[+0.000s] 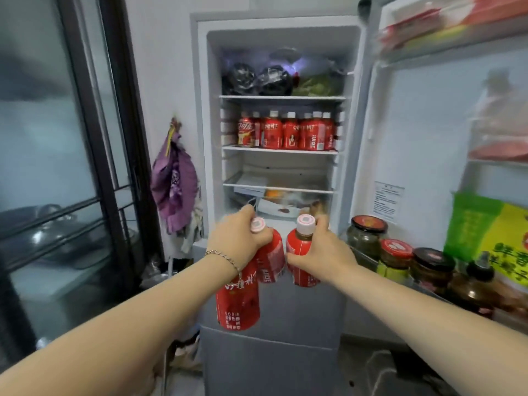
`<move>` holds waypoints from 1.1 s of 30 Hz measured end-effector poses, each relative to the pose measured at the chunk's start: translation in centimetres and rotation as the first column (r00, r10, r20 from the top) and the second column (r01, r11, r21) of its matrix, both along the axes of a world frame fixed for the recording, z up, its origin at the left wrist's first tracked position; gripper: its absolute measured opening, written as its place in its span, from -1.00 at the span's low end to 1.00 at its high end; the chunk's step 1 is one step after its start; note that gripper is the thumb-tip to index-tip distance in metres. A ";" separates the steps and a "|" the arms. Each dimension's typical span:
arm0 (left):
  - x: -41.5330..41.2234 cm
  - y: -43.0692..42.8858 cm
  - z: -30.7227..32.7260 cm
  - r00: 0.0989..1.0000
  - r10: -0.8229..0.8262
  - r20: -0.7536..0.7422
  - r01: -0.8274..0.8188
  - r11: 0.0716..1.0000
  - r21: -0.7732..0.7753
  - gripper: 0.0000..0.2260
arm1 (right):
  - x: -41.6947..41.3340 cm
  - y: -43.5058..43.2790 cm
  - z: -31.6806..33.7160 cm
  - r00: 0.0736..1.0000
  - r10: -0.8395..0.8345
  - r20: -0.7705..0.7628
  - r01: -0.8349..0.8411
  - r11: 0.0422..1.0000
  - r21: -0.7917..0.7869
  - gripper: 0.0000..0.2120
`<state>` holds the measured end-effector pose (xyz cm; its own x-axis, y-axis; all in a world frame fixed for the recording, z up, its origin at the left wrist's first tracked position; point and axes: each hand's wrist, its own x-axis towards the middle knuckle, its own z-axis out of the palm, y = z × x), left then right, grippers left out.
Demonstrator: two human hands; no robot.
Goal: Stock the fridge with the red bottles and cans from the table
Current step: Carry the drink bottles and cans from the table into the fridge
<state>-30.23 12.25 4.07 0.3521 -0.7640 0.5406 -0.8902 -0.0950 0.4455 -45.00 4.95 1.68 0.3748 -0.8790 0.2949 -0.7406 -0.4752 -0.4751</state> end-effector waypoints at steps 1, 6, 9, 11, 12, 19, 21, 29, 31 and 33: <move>1.4 -1.4 0.5 1.000 0.002 -0.001 -0.002 1.000 -0.017 -0.73 | 1.3 -1.3 0.4 1.000 0.009 0.024 -0.008 1.000 -0.010 -0.20; 9.1 -9.4 3.9 0.997 -0.052 0.064 0.055 0.997 -0.048 -0.71 | 8.5 -8.2 3.3 0.997 -0.018 0.081 0.025 0.996 -0.087 -0.31; 13.4 -14.4 6.4 0.993 -0.065 0.101 0.072 0.995 -0.069 -0.71 | 12.7 -12.7 5.3 0.991 -0.072 0.109 0.084 0.990 -0.111 -0.33; 15.5 -17.4 7.9 0.986 -0.074 0.151 0.088 0.993 -0.085 -0.73 | 14.5 -15.2 6.5 0.980 -0.106 0.166 0.123 0.988 -0.094 -0.34; 16.5 -19.1 8.7 0.981 -0.088 0.174 0.107 0.989 -0.102 -0.74 | 15.3 -16.7 7.1 0.972 -0.126 0.200 0.146 0.985 -0.090 -0.35; 19.8 -29.4 14.2 0.864 -0.021 0.503 0.129 0.975 -0.181 -0.76 | 17.3 -27.0 11.4 0.888 -0.197 0.415 0.305 0.928 -0.213 -0.31; 20.2 -32.0 15.2 0.860 0.010 0.510 0.116 0.970 -0.215 -0.75 | 17.3 -30.2 12.6 0.860 -0.220 0.460 0.365 0.895 -0.255 -0.31; 21.7 -41.1 17.4 0.832 0.049 0.553 0.101 0.966 -0.238 -0.73 | 18.8 -42.6 13.0 0.854 -0.294 0.430 0.468 0.796 -0.383 -0.32; 22.7 -42.1 17.6 0.831 0.050 0.554 0.076 0.976 -0.202 -0.69 | 19.6 -43.9 12.7 0.832 -0.268 0.486 0.485 0.777 -0.402 -0.34; 23.5 -42.7 17.6 0.835 0.052 0.548 0.053 0.983 -0.174 -0.65 | 20.4 -44.6 12.2 0.826 -0.270 0.494 0.524 0.690 -0.500 -0.39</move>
<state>-6.71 -30.41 21.63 -0.0430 -0.6385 0.7684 -0.9923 -0.0618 -0.1070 -24.61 -39.66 13.86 -0.2118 -0.5090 0.8343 -0.7630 -0.4473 -0.4667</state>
